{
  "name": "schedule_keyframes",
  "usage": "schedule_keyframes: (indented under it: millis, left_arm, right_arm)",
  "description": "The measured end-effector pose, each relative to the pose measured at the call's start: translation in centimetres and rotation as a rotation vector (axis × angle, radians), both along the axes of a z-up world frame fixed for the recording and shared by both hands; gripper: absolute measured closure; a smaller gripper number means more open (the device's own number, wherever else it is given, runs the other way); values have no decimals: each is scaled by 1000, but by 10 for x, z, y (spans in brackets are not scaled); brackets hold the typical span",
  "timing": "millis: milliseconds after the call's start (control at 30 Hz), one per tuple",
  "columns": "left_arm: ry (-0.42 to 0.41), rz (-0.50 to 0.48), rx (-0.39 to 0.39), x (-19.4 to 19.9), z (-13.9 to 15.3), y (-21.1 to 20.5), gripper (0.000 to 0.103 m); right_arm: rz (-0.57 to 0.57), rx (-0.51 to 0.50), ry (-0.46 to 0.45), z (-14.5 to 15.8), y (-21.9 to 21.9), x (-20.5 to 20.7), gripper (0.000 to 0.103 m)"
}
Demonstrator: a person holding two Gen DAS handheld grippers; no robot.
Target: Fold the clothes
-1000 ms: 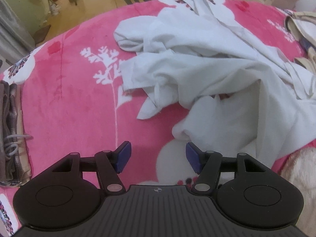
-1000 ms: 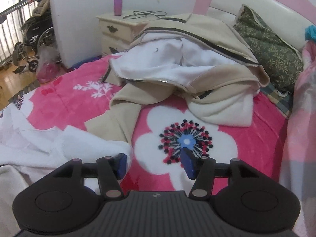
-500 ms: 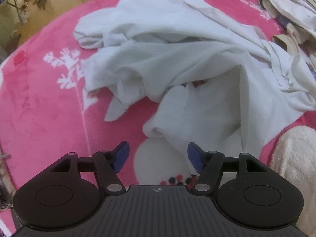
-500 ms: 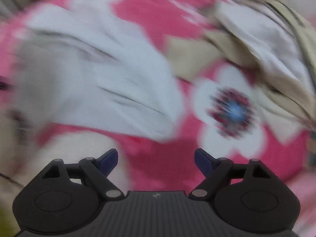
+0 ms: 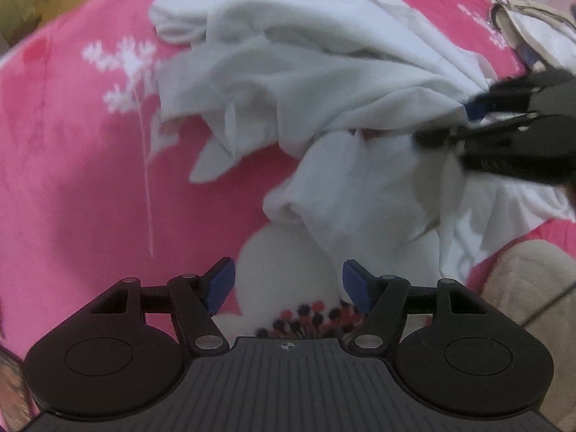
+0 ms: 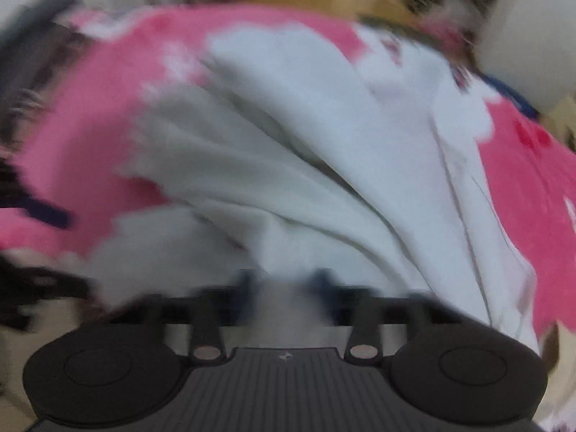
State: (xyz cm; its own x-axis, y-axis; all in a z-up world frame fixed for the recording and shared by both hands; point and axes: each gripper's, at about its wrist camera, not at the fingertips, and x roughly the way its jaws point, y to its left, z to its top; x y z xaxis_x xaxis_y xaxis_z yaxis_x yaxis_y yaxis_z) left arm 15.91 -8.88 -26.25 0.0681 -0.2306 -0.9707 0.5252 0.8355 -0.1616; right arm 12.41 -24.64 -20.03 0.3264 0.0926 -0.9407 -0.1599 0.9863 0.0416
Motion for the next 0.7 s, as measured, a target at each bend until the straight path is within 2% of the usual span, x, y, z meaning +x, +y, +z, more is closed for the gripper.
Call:
schedule_keyframes:
  millis: [33,100,167,267,400,467,567,667,700]
  left_arm:
    - [13,0,-4,0,-3,0,37]
    - [20,5,-15,2,-7,-1,37]
    - [38,29,-39,6,-11,-2,37]
    - [75,62,-80,8,-14,-5,37]
    - [82,68,-107,5,-15,-16,36]
    - [118,53,-157,1,-14,-24,35]
    - [85,24,-131,-6,-8,-37,36]
    - [79,-2,-118,-13,-7,-44,36]
    - [85,0,-123,-14,-6,-44,36]
  right_arm:
    - [-37,-20,17,-8,-4,1,101]
    - [-216,50,2,8,-38,-18,102]
    - [-381,73,-15,31,-73,-50,103]
    - [-633,126,-23,63,-126,-115,102]
    - [-938,143,-31,88,-174,-198,102]
    - [-1086,157,-34,92,-189,-239,103]
    - [-1308,181,-15,90,-204,-299,102]
    - [-1529,305,98,72,-210,-360,100]
    - [-1566,312,121,71,-209,-375,95]
